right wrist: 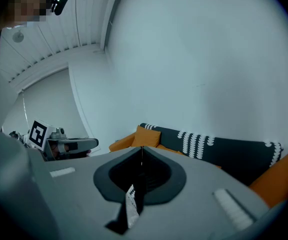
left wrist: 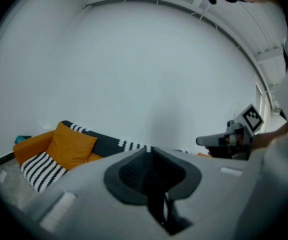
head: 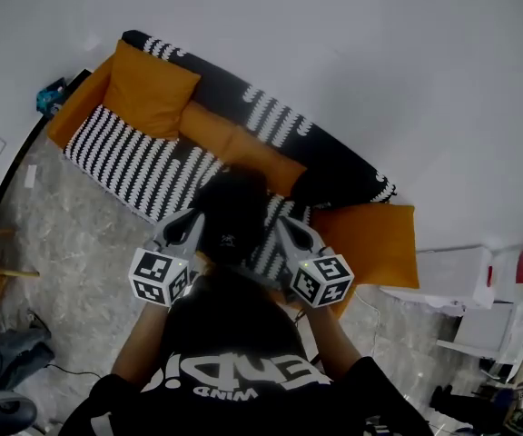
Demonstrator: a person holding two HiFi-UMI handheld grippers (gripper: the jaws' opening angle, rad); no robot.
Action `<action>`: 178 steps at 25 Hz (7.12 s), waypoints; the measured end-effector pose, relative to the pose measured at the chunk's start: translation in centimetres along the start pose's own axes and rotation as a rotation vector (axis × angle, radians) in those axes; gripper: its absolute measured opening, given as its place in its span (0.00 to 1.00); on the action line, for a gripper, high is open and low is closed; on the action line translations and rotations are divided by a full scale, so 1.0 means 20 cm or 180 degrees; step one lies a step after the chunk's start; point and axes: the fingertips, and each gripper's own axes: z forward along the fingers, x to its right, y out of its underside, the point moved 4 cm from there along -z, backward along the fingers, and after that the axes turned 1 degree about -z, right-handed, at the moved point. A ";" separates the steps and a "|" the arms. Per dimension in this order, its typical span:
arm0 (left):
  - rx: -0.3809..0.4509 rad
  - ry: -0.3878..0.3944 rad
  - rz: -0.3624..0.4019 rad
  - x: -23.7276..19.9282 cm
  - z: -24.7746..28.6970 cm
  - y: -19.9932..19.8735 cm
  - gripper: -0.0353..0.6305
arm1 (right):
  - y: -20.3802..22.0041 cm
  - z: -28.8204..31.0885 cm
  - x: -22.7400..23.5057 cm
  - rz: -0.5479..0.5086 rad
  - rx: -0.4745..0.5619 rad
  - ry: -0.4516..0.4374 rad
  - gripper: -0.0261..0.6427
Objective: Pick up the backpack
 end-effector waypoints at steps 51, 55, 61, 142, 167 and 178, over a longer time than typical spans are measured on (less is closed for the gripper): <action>-0.1486 0.0074 -0.0502 -0.59 1.19 0.97 0.68 | 0.86 1.19 0.88 0.0175 -0.1515 -0.0546 0.52; -0.1477 0.0061 -0.0578 -0.61 1.19 0.98 0.46 | 0.87 1.19 0.85 0.0223 -0.1522 -0.0589 0.38; -0.1553 0.0231 -0.0845 -0.54 1.19 1.00 0.20 | 0.89 1.18 0.82 0.0190 -0.1520 -0.0498 0.17; -0.0579 0.0386 -0.0698 1.19 -0.71 0.49 0.11 | 0.64 -1.02 -0.38 0.0431 -0.0313 -0.1035 0.07; -0.0514 0.0181 -0.0828 1.77 -1.00 0.92 0.11 | 1.06 -1.62 -0.39 0.0012 -0.0674 -0.1205 0.07; -0.0465 0.0143 -0.0889 1.85 -1.00 0.95 0.11 | 1.07 -1.66 -0.35 0.0084 -0.0665 -0.1304 0.07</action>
